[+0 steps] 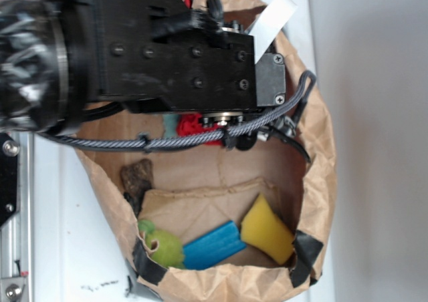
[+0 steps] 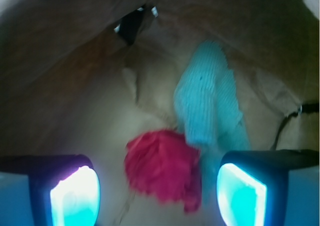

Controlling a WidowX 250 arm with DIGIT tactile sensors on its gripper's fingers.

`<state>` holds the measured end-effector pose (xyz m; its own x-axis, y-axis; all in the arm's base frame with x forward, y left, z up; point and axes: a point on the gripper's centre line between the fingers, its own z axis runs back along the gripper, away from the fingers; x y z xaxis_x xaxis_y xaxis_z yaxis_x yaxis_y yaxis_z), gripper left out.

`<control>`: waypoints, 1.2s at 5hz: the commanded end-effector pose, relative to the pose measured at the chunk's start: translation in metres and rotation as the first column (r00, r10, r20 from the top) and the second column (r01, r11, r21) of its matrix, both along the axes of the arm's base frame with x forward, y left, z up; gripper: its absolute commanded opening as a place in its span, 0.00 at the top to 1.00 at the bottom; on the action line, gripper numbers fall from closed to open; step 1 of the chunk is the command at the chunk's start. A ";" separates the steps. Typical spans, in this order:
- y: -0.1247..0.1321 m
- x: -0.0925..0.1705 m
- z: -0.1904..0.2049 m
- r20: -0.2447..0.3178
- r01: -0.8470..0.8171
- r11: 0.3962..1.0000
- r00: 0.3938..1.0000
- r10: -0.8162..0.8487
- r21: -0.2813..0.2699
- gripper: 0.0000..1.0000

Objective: Grab the blue cloth.

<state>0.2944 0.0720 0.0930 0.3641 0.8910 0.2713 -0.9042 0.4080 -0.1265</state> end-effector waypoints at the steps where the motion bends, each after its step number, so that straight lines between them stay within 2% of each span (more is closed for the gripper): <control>1: 0.031 0.000 0.004 0.012 -0.068 0.997 0.998 0.067 0.033 0.00; 2: 0.032 0.005 0.000 0.013 -0.057 0.998 0.998 0.057 0.035 0.00; 4: 0.032 -0.016 0.001 0.021 -0.064 0.998 0.998 0.063 0.025 0.00; 6: 0.037 -0.003 -0.004 0.022 -0.088 0.994 0.996 0.087 0.061 0.00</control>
<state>0.2887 0.0968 0.0714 0.3223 0.8958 0.3061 -0.9322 0.3565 -0.0618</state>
